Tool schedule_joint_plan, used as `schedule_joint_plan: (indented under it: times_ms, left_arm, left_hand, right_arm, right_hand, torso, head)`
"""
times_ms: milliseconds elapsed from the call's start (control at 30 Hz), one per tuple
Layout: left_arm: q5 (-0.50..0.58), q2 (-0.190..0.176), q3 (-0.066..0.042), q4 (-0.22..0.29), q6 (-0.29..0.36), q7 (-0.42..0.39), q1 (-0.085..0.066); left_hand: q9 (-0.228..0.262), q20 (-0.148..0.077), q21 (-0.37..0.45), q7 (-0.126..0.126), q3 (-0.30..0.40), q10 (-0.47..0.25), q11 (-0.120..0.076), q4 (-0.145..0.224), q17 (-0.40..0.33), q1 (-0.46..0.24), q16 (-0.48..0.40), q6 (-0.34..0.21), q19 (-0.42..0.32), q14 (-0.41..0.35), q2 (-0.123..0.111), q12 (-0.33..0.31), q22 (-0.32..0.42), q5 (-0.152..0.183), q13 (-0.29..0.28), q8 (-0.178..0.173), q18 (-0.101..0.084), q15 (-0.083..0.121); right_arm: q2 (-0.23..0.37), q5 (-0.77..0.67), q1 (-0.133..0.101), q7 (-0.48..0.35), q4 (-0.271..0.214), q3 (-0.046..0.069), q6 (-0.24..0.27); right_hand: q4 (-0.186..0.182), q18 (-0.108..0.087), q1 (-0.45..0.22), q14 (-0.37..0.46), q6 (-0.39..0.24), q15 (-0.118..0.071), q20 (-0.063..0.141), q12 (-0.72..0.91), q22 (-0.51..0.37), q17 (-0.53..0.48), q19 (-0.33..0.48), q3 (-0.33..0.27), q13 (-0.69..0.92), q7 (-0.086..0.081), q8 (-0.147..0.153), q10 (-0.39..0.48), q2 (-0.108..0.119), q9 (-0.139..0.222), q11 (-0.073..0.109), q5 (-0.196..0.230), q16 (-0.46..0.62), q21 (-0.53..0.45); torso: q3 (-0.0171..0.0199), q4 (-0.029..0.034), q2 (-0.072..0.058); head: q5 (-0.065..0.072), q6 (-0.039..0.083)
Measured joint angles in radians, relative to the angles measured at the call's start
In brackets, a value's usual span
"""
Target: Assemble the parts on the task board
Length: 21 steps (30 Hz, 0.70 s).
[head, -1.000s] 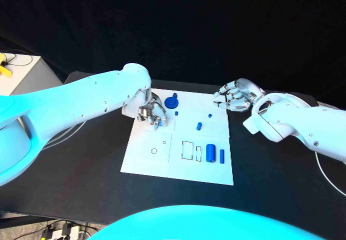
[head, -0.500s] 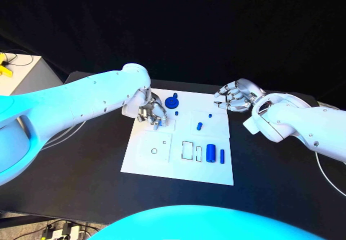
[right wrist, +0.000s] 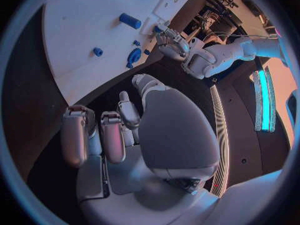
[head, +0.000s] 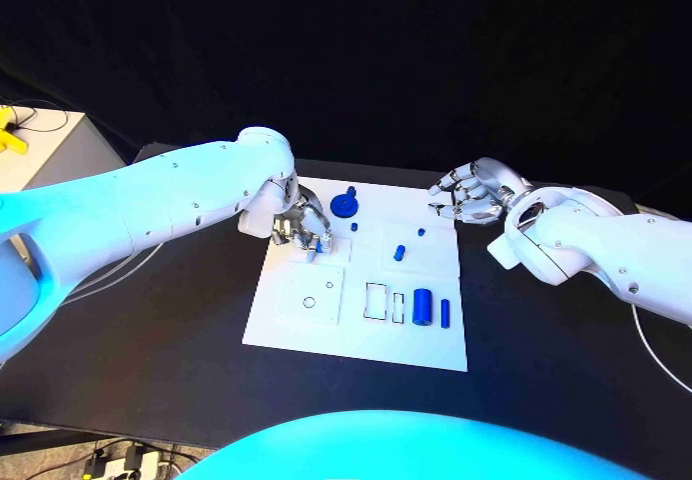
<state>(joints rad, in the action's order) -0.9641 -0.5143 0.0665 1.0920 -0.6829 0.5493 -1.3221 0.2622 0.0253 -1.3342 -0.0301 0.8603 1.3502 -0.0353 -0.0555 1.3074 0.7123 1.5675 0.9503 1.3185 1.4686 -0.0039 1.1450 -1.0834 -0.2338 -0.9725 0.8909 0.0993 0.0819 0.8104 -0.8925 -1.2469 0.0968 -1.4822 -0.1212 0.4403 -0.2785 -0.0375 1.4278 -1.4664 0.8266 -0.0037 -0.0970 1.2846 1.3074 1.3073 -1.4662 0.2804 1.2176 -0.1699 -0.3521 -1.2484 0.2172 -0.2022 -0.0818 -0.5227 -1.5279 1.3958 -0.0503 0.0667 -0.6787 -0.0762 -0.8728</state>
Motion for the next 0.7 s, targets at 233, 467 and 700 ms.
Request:
schedule_joint_plan:
  times_ms: [233,467,700]
  left_arm:
    - [0.015,-0.023,-0.012,0.031,-0.005,0.0,-0.013]
    - [0.034,-0.033,-0.019,0.044,-0.017,0.001,-0.019]
    - [0.054,-0.037,-0.021,0.044,-0.028,0.001,-0.022]
  left_hand:
    - [0.0,0.004,0.004,0.0,0.0,0.0,0.0,0.0,0.0,0.0,0.0,0.0,-0.004,0.0,0.0,-0.004,0.007,0.001,0.004,0.0,0.0,0.0]
    - [-0.001,0.0,0.009,0.0,0.0,-0.007,0.0,0.0,0.0,0.0,-0.004,0.0,-0.007,0.0,0.0,-0.007,0.012,0.001,0.009,-0.001,0.0,0.0]
    - [-0.002,0.003,0.009,0.0,0.005,-0.009,0.002,-0.005,0.0,0.013,-0.004,0.0,-0.011,0.0,-0.013,-0.014,0.015,0.006,0.014,-0.001,0.0,0.0]
  right_arm:
    - [0.002,0.0,0.001,0.0,0.001,0.0,-0.003]
    - [0.002,0.0,0.001,0.0,0.001,-0.001,-0.004]
    - [0.003,0.0,0.002,0.001,0.0,-0.001,-0.006]
  right_hand:
    - [0.0,0.0,0.0,0.0,0.0,0.0,0.0,0.0,0.0,0.0,0.0,0.0,0.0,0.0,0.0,0.0,0.0,0.0,0.0,0.0,0.0,0.0]
    - [0.0,0.0,0.0,0.0,0.0,0.0,0.0,0.0,0.0,0.0,0.0,0.0,0.0,0.0,0.0,0.0,0.0,0.0,0.0,0.0,0.0,0.0]
    - [0.0,0.0,-0.005,0.0,0.0,0.0,0.0,0.0,0.001,0.0,0.0,0.006,-0.001,0.0,0.0,0.0,0.005,0.0,0.0,-0.004,0.0,0.0]
  torso:
    - [-0.0009,-0.0006,0.0]
    - [-0.0011,-0.0012,-0.001]
    - [-0.0008,-0.0017,-0.002]
  head:
    - [-0.002,0.0]
    - [-0.003,0.0]
    - [-0.005,0.0]
